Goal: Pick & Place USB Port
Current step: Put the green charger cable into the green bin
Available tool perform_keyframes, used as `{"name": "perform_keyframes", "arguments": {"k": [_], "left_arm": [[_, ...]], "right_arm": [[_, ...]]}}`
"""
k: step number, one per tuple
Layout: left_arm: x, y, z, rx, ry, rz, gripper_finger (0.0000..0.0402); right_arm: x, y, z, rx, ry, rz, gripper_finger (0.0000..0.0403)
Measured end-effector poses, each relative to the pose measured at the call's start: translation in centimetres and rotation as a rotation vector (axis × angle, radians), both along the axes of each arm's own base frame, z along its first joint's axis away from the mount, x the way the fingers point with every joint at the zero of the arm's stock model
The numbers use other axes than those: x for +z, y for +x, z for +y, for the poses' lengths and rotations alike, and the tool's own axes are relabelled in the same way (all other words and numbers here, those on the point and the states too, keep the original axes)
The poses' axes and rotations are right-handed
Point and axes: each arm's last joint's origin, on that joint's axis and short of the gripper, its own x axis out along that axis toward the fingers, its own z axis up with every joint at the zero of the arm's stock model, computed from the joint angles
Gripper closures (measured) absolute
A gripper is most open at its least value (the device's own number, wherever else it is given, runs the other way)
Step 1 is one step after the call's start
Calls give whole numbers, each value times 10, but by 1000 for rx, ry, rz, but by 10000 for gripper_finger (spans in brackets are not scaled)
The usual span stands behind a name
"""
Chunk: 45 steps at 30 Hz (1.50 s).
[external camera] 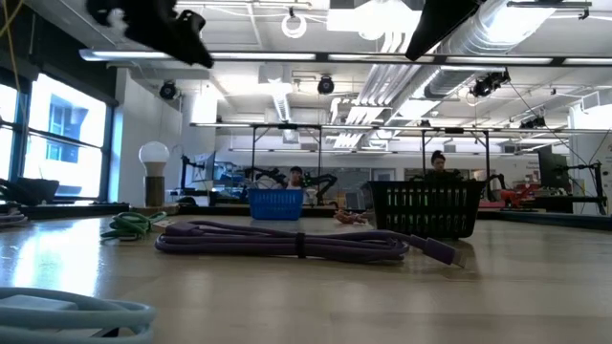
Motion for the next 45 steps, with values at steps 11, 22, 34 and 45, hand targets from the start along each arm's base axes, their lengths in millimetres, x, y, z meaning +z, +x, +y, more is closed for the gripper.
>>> {"name": "perform_keyframes", "arguments": {"k": [11, 22, 34, 45], "left_arm": [[-22, -4, -36, -232, 10, 243, 186], [-54, 8, -57, -359, 188, 505, 186], [-110, 46, -65, -466, 325, 749, 186], [-150, 75, -62, -523, 416, 791, 186]], "right_arm": [[2, 6, 3, 8, 60, -59, 290], [6, 13, 7, 29, 133, -141, 290], [9, 19, 10, 65, 192, -190, 290], [9, 16, 18, 106, 183, -182, 290]]}}
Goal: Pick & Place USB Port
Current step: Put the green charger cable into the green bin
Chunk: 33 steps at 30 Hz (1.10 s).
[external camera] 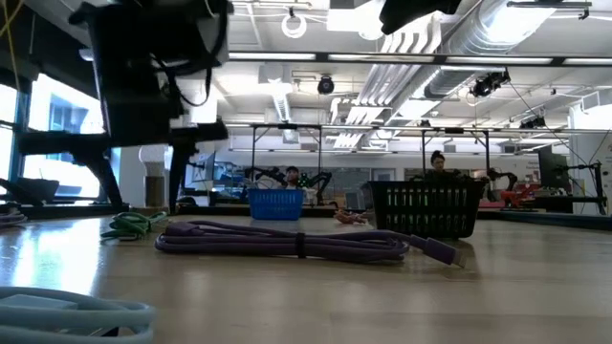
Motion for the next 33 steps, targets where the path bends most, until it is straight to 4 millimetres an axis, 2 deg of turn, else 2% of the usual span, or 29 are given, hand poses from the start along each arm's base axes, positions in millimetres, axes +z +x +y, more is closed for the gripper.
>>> {"name": "perform_keyframes", "arguments": {"k": [4, 7, 10, 13, 14, 19, 22, 24, 27, 30, 33], "left_arm": [[-10, 5, 13, 43, -42, 46, 194], [-14, 7, 21, 83, -78, 67, 223], [-17, 9, 28, 138, -119, 69, 278], [-17, 10, 34, 165, -139, 55, 361], [-17, 11, 35, 183, -145, 48, 377], [-15, 11, 32, 258, -149, 26, 385], [-8, 9, 27, 282, -87, -10, 389], [3, 8, 24, 316, -13, -39, 391], [35, 7, 18, 372, 61, -134, 392], [66, 3, 10, 442, 43, -260, 392], [99, -2, 3, 479, -56, -476, 392]], "right_arm": [[0, -1, 2, 6, 0, -2, 291], [0, -1, 4, 12, 1, -2, 291], [0, -2, 7, 18, 0, -5, 291], [1, -3, 9, 20, -7, -13, 291], [1, -3, 10, 20, -12, -16, 291], [2, -5, 15, 23, -33, -34, 291], [2, -6, 17, 29, -33, -35, 291], [2, -6, 19, 35, -32, -36, 291], [2, -7, 20, 37, -31, -42, 291], [2, -7, 20, 23, -53, -52, 291], [4, -7, 20, -5, -91, -75, 291]]}}
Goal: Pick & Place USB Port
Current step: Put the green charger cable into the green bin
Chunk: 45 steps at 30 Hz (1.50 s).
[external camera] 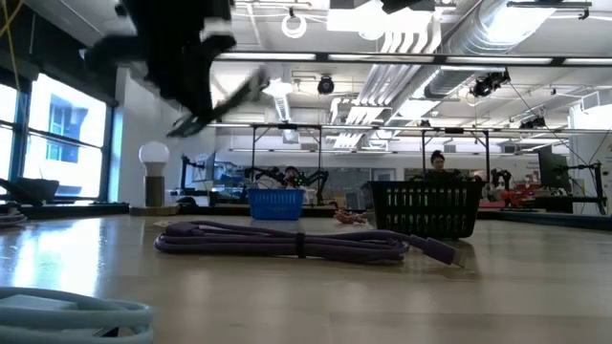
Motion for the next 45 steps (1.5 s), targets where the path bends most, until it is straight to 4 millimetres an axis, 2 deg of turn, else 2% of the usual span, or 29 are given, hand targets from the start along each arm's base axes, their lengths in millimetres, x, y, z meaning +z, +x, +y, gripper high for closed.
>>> {"name": "perform_keyframes", "arguments": {"k": [7, 11, 14, 19, 25, 32, 35, 41, 45], "left_arm": [[64, -23, -1, -11, -186, -592, 396], [79, -36, 1, -48, -281, -841, 395], [79, -41, 1, -107, -346, -943, 394], [59, -38, -3, -188, -423, -1018, 394], [44, -37, -4, -208, -458, -1051, 394], [45, -30, -10, -342, -540, -1091, 394], [39, -22, -12, -358, -550, -1086, 394], [24, -6, -13, -342, -535, -1068, 394], [24, -1, -5, -344, -543, -1075, 394]], "right_arm": [[6, 4, -1, -84, -77, -108, 291], [12, 10, 2, 0, -100, -137, 291], [15, 14, 6, 126, -68, -140, 291], [22, 23, 8, 289, -4, -188, 291], [29, 28, 5, 270, -1, -264, 272], [33, 37, -7, 200, -82, -318, 200], [38, 42, -13, 213, -104, -363, 179], [44, 50, -15, 309, -68, -441, 171], [38, 56, -12, 368, -50, -432, 171]]}}
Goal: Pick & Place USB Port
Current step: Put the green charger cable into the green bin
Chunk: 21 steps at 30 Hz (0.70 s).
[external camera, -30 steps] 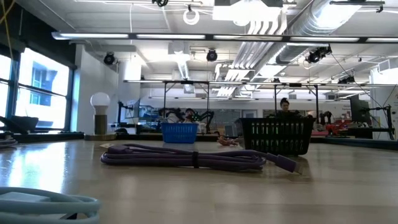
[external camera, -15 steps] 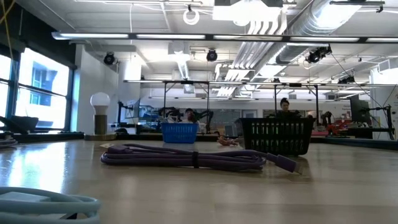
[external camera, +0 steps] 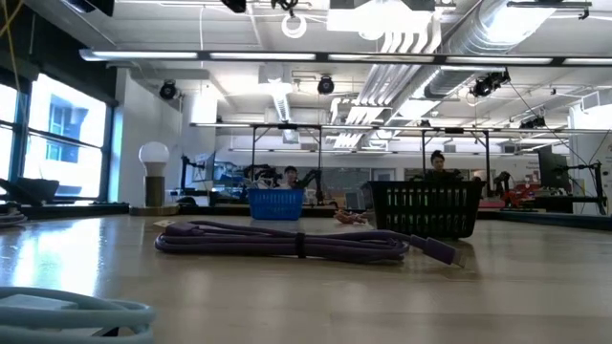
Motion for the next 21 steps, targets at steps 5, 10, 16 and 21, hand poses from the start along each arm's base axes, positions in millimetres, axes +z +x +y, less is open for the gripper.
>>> {"name": "perform_keyframes", "arguments": {"k": [5, 10, 16, 21], "left_arm": [[1, 2, 11, -32, -48, 0, 394], [1, 3, 14, -51, -67, 0, 394], [-1, 5, 13, -55, -65, 5, 394], [-4, 6, 14, -9, -44, 15, 393]], "right_arm": [[-9, 9, 3, 19, -75, 5, 171], [-12, 16, -2, -10, -121, -10, 172], [-11, 19, -12, -41, -96, -17, 225], [-13, 19, -14, -47, -96, -1, 355]]}}
